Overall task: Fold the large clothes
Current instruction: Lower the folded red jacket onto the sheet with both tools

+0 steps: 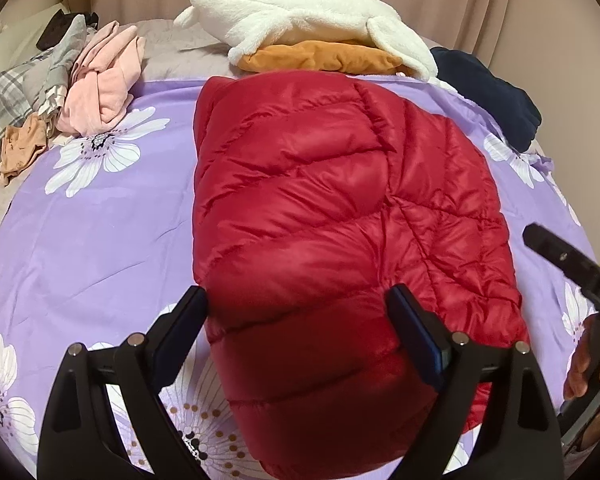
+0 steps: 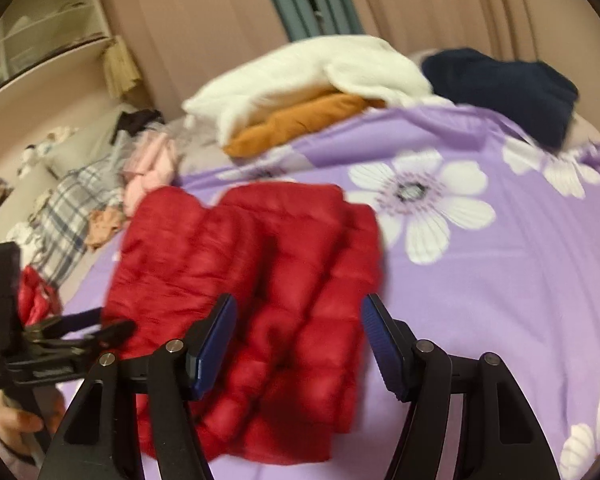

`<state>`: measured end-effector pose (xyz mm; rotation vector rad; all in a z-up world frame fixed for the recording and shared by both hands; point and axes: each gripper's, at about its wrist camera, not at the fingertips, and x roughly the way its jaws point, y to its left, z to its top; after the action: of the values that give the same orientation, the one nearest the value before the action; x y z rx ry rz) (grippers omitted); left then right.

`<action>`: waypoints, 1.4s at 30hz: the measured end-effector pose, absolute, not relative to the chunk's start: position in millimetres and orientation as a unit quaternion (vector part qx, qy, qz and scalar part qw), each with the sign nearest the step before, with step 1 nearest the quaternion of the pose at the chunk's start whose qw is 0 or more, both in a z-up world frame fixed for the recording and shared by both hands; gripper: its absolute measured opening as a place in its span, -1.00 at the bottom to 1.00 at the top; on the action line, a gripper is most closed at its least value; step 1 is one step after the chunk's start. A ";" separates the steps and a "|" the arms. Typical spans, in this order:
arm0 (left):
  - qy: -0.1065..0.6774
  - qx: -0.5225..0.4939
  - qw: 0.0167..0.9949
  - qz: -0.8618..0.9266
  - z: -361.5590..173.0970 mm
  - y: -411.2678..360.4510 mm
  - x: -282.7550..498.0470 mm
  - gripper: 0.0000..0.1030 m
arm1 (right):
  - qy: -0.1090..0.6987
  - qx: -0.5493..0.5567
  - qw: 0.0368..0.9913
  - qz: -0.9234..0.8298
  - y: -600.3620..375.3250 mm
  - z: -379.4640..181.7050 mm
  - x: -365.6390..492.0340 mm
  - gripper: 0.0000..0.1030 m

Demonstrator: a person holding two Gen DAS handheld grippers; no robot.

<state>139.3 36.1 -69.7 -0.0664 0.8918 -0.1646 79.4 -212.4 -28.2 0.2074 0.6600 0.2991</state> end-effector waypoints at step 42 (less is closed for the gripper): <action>0.435 -0.009 0.896 -0.082 -78.3 22.8 114.1 0.75 | 0.367 0.059 0.907 0.198 -173.8 -45.5 73.4 -0.08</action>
<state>114.1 22.8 -78.3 -0.0185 0.9020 -0.1705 73.4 -173.8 -45.5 0.1213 0.7573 0.4092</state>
